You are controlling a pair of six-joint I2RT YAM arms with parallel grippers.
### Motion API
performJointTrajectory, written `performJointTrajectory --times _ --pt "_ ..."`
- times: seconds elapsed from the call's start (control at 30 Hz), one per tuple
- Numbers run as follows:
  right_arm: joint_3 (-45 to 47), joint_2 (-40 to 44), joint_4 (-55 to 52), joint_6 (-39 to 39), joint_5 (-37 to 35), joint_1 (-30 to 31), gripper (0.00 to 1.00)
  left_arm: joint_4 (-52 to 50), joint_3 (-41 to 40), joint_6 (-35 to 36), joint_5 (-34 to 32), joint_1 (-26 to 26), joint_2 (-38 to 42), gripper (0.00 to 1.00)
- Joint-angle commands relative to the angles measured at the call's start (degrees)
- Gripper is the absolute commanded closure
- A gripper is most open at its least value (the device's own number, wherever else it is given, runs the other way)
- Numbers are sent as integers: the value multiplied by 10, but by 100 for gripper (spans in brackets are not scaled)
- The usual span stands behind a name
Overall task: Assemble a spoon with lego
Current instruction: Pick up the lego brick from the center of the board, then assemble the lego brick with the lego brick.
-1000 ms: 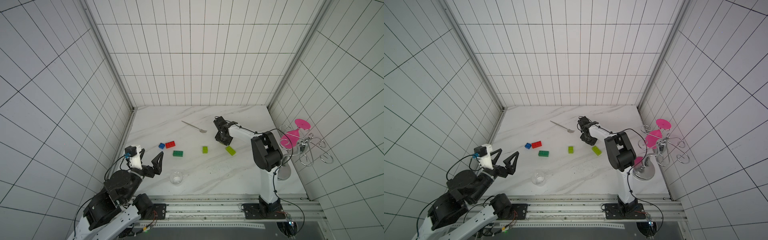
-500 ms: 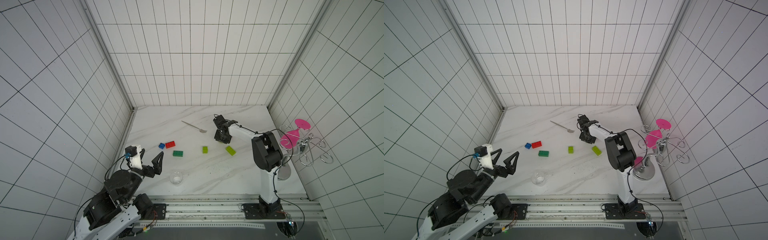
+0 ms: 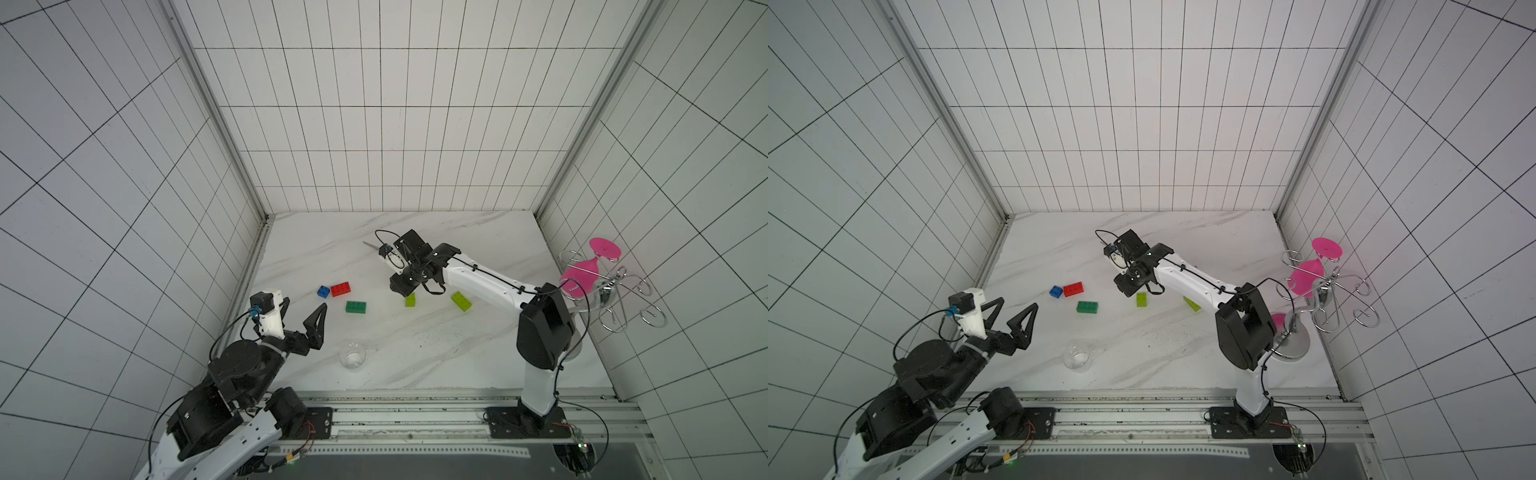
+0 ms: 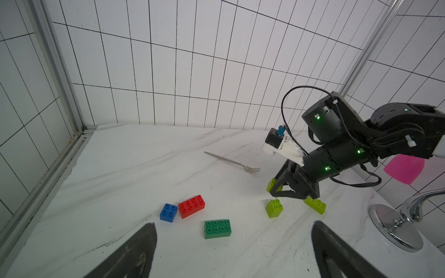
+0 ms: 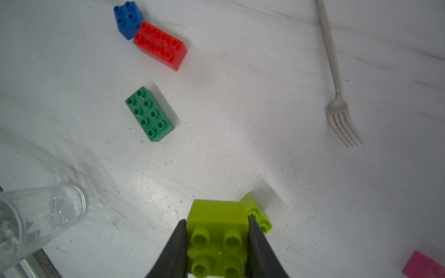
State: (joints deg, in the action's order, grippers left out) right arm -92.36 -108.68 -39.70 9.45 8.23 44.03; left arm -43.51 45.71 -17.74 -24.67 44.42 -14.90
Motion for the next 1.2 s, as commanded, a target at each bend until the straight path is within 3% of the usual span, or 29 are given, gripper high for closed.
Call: performJointTrajectory --times 0.0,0.1,0.4,0.7,1.17 --pt "25 12 -47 194 56 1 69 9 -5 5 -6 1 7 2" --pt "15 12 -72 286 83 -9 69 8 -5 4 -6 1 7 2" --pt "-70 -68 -172 466 103 -73 68 9 -5 5 -5 3 7 2" --pt "-138 -125 -203 502 99 -84 68 11 -7 6 -1 3 1 2" --pt "-138 -161 -211 507 88 -86 67 12 -8 9 -6 3 0 2"
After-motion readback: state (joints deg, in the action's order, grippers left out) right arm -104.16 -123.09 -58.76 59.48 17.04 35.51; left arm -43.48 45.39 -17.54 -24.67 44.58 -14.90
